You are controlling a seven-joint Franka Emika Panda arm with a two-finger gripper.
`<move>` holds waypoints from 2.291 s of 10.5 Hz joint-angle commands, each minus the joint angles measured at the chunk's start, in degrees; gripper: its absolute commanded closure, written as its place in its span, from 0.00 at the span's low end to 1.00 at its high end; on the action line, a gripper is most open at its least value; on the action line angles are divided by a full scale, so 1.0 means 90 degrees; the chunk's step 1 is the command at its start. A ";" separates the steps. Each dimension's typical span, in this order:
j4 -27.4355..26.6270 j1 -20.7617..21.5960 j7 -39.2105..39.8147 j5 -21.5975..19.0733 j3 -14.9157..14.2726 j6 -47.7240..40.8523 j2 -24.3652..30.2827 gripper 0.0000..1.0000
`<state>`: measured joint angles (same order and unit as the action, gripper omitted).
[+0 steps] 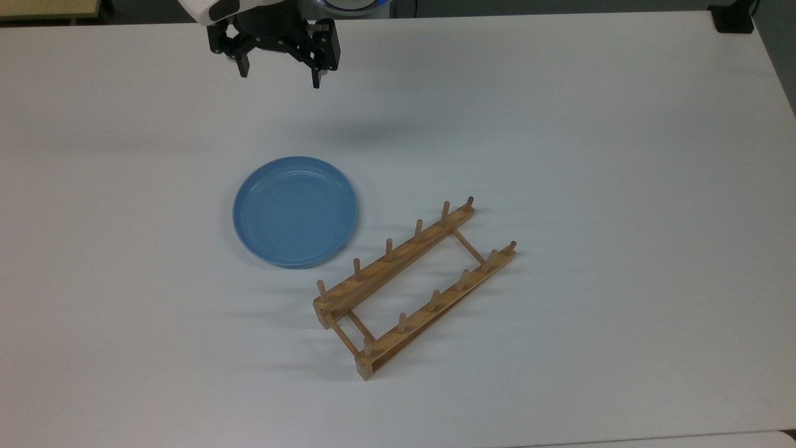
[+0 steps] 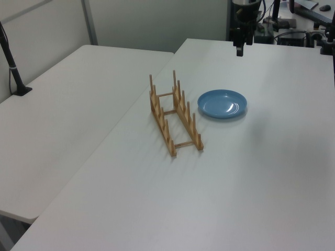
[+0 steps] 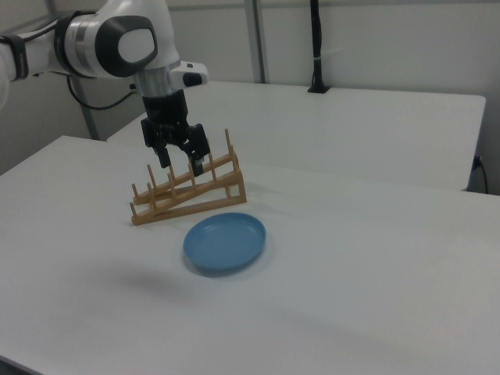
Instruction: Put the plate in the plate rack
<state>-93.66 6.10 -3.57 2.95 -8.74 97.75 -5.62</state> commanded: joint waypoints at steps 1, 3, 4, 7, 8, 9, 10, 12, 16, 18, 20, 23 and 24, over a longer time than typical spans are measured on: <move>-0.0052 -0.0101 0.0045 -0.0103 0.0044 0.0135 0.0049 0.00; -0.0052 -0.0101 0.0036 -0.0123 0.0044 0.0135 0.0049 0.00; -0.0052 -0.0111 0.0026 -0.0123 0.0044 0.0135 0.0049 0.00; -0.0052 -0.0111 0.0026 -0.0123 0.0044 0.0135 0.0049 0.00; -0.0052 -0.0111 0.0026 -0.0123 0.0044 0.0145 0.0039 0.00; -0.0052 -0.0121 0.0036 -0.0133 0.0044 0.0174 0.0039 0.00; -0.0052 -0.0189 0.0036 -0.0162 0.0044 0.0281 0.0039 0.00; -0.0042 -0.0228 0.0162 -0.0240 0.0005 0.0486 0.0020 0.00; -0.0033 -0.0589 0.0816 -0.0484 -0.0024 0.0975 -0.0243 0.00; -0.0013 -0.0833 0.1468 -0.0494 -0.0024 0.0985 -0.0584 0.00; -0.0013 -0.1009 0.2103 -0.0513 -0.0024 0.1004 -0.0888 0.00; -0.0023 -0.1068 0.2301 -0.0543 -0.0034 0.1131 -0.1141 0.00; -0.0013 -0.1097 0.2340 -0.0553 -0.0044 0.1141 -0.1201 0.00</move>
<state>-93.68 -3.31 15.26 -0.93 -8.99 107.02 -15.65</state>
